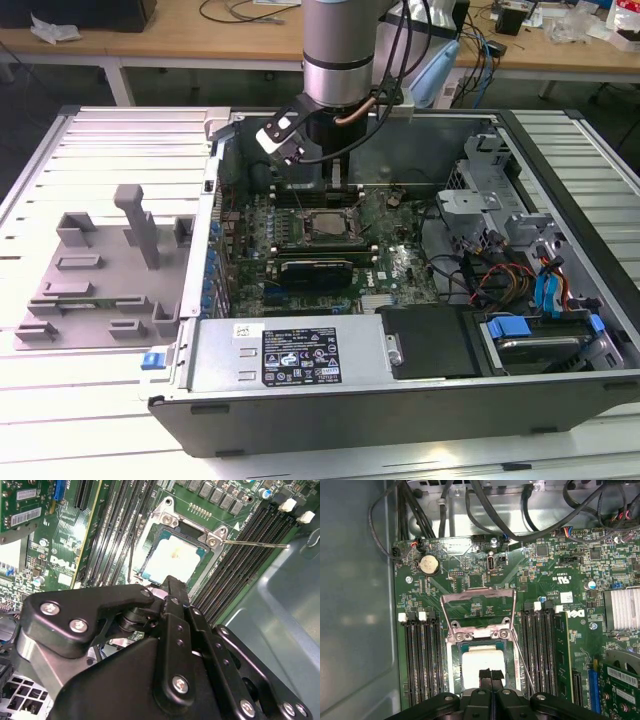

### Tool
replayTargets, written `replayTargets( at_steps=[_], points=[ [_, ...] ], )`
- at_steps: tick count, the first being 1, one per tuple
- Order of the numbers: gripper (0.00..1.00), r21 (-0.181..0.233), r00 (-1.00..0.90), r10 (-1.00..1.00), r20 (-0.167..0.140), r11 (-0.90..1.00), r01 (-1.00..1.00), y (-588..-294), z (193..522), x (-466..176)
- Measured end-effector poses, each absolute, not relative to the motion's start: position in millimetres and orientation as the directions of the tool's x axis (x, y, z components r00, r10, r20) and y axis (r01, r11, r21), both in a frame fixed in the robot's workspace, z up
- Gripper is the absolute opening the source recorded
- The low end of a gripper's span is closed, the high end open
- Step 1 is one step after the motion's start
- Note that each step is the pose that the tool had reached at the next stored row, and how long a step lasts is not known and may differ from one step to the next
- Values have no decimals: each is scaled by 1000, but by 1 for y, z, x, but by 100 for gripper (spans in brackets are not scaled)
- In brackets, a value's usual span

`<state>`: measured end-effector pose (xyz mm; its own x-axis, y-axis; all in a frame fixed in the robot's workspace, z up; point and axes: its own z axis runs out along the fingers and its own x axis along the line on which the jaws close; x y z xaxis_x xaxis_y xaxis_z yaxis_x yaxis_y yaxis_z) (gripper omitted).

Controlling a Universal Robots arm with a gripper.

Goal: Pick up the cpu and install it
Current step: 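Close the cpu cover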

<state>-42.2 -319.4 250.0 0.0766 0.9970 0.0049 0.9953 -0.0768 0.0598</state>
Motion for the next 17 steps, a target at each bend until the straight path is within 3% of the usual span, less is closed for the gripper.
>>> replayTargets(
  at_steps=[17],
  points=[
    [11,60,77,997,5,-77,995,-319,264,-42]
  ],
)
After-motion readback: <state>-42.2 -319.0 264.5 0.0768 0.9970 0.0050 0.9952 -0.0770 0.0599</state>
